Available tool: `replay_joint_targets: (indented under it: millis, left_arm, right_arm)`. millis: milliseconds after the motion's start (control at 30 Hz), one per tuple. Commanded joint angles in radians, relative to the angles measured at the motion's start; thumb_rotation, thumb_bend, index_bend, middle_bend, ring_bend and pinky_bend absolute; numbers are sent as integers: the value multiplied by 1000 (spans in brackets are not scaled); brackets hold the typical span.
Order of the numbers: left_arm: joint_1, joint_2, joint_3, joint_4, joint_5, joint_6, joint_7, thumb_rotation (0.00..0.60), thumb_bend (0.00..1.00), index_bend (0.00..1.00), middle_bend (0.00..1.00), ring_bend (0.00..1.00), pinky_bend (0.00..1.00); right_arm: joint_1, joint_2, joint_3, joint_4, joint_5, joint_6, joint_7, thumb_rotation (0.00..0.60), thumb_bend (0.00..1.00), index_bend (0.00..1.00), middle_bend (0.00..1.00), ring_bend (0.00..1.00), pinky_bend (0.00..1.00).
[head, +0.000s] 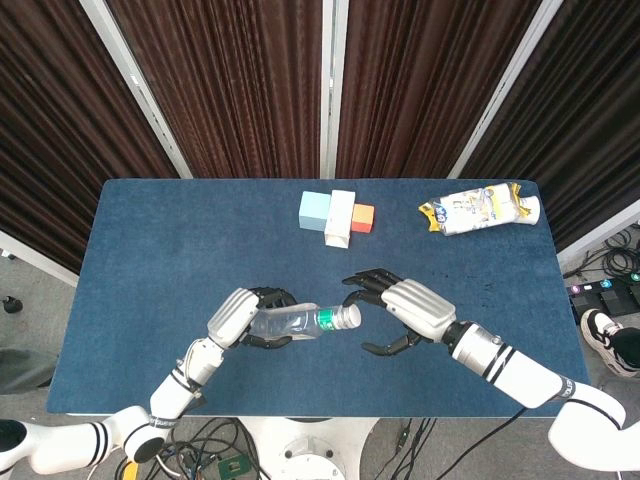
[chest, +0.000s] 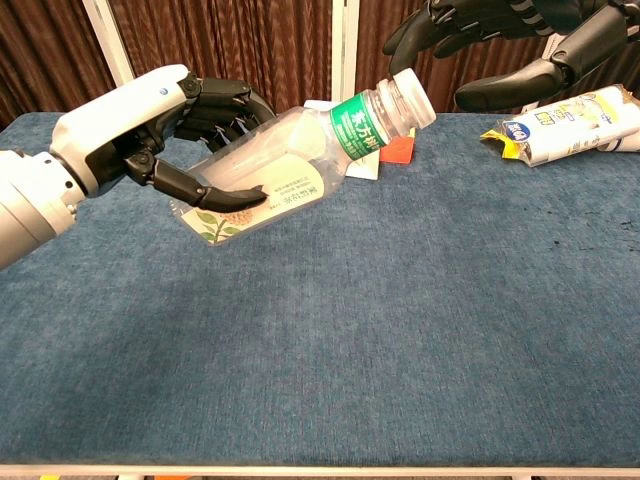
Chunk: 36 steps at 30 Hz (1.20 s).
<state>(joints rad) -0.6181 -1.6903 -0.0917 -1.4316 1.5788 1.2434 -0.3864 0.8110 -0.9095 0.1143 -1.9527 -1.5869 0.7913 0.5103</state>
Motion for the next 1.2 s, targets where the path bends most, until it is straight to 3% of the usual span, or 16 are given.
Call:
replay_joint_targets:
  millis: [33,667,733,833,900,1200]
  left_arm:
    - [0,-1,0,1,1,2,-1,600,444,534,559,454,542]
    - [2,6,-4,-16,0,8,-36,600,444,533,558,454,543]
    - [1,10,-6,-24,-5,4,-49,600,443,534,559,454,542]
    - [1,13,-8,-34,-9,1,-66,600,444,534,559,454,542]
    - [0,17,-9,-43,-15,-5,-79,600,444,534,559,454,542]
    - [-2,28,-18,-66,-35,-23,-101,600,444,533,558,454,542]
  right_arm:
    - [0,0,-2,0,-2,2,1,429,230,264,78,0,0]
    - [-12,-25,9,24,27,43,-31,432,231,264,80,0,0]
    - [-17,-36,14,30,37,56,-52,449,228,264,81,0,0]
    - [-23,-57,23,38,44,81,-80,541,223,264,87,0,0]
    - [-25,-68,28,42,48,93,-97,572,221,264,91,0,0]
    - [-24,-107,41,55,62,111,-150,600,216,286,119,0,0]
